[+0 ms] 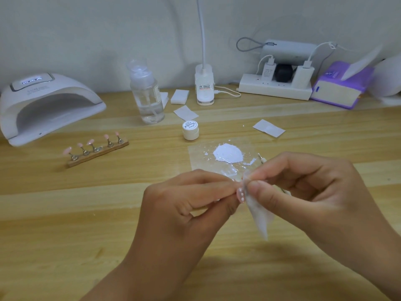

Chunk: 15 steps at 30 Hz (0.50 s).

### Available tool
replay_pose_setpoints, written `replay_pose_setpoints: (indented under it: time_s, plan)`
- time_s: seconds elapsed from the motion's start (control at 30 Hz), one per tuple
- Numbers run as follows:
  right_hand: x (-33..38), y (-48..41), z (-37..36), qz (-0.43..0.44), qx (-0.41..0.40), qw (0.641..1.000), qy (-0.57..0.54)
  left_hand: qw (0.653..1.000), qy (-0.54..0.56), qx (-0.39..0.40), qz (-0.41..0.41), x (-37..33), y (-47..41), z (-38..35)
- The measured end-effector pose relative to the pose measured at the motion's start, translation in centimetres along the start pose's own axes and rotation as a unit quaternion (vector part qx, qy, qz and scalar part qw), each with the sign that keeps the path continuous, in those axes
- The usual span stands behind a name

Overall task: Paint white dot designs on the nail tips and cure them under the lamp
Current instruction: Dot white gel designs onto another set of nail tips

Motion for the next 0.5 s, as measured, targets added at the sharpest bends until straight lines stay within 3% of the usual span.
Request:
replay_pose_setpoints:
  time_s: [0.13, 0.33, 0.5]
  plan:
    - [-0.9, 0.1, 0.1, -0.034, -0.02, 0.997, -0.069, 1.0, 0.006, -0.002, 0.0, -0.1, 0.0, 0.0]
    - [-0.7, -0.1, 1.3, -0.023, -0.079, 0.993, -0.079, 0.999, 0.021, -0.024, 0.011, 0.0, 0.0, 0.5]
    - [-1.6, -0.9, 4.7, -0.033, -0.162, 0.985, 0.042, 0.994, 0.074, -0.069, 0.042, 0.9, 0.1, 1.8]
Point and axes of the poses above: each hand's wrist, its own y-axis away from the middle knuckle, its own z-axis out of the back of the hand, x = y × z, the point moved 10 cm from there along -y, towards the middle knuckle, and after that the axes turned 13 degrees about y, right-handed, at the moved point
